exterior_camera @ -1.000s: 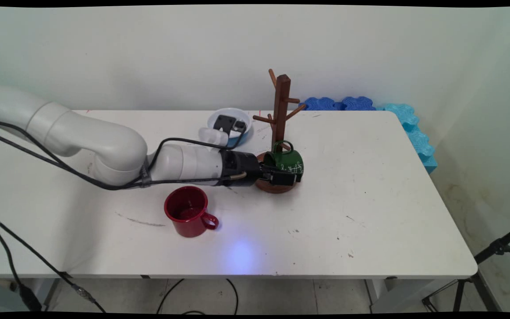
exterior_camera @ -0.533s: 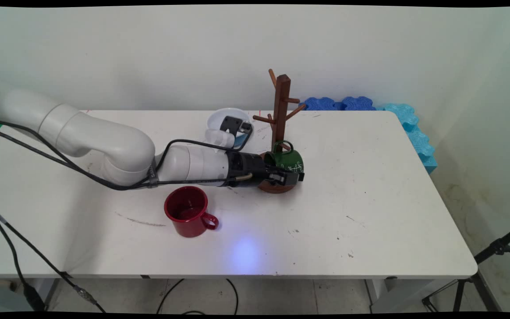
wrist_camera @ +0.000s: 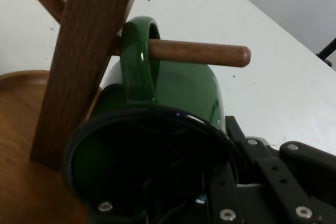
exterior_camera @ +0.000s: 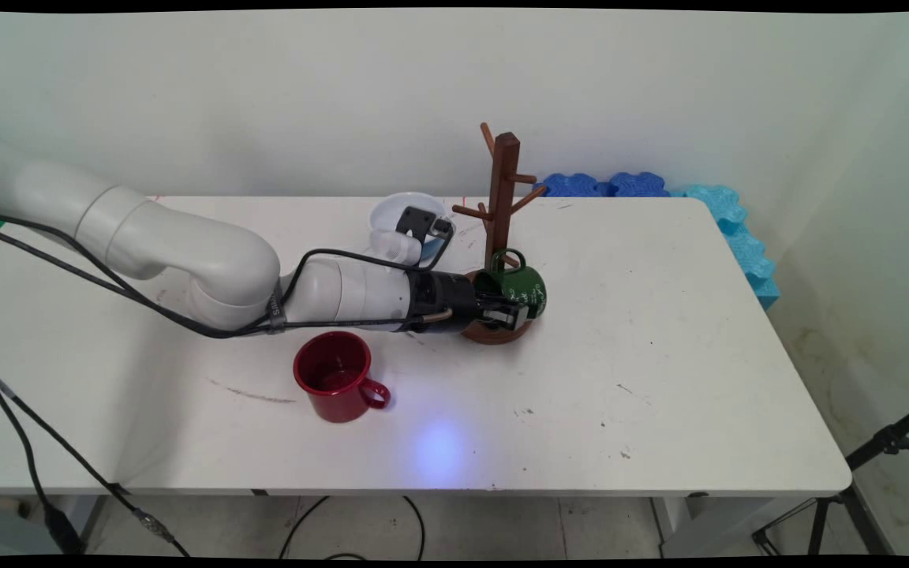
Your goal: Place the picked object on the table
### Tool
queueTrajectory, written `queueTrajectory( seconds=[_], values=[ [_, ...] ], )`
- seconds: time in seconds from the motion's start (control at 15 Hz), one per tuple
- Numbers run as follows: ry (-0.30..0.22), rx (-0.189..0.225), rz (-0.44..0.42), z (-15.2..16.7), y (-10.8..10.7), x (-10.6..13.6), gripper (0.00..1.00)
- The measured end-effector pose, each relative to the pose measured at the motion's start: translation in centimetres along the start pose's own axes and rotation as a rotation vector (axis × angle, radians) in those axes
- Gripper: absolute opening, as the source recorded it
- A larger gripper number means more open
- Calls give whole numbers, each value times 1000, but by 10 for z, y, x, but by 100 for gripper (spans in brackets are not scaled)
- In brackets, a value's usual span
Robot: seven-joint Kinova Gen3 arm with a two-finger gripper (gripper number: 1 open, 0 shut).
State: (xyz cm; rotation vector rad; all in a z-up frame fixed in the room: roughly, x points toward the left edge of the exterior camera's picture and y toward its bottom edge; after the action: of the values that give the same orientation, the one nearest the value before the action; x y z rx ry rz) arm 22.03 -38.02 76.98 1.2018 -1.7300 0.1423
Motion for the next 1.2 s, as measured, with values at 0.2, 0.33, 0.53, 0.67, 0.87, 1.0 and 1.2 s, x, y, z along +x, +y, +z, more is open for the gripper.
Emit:
queueTrajectory(
  seconds=[0.2, 0.33, 0.53, 0.67, 0.87, 1.0, 1.2],
  values=[
    [-1, -12, -2, -1, 3, 0, 0],
    [-3, -25, -3, -3, 7, 0, 0],
    [-6, -46, -3, -7, 15, -1, 0],
    [-7, -59, -3, -10, 20, -1, 0],
    [-8, -88, 4, -16, 32, -1, 0],
    [-10, -110, 12, -21, 41, -1, 0],
    [-14, -133, 24, -27, 52, -1, 0]
  ],
)
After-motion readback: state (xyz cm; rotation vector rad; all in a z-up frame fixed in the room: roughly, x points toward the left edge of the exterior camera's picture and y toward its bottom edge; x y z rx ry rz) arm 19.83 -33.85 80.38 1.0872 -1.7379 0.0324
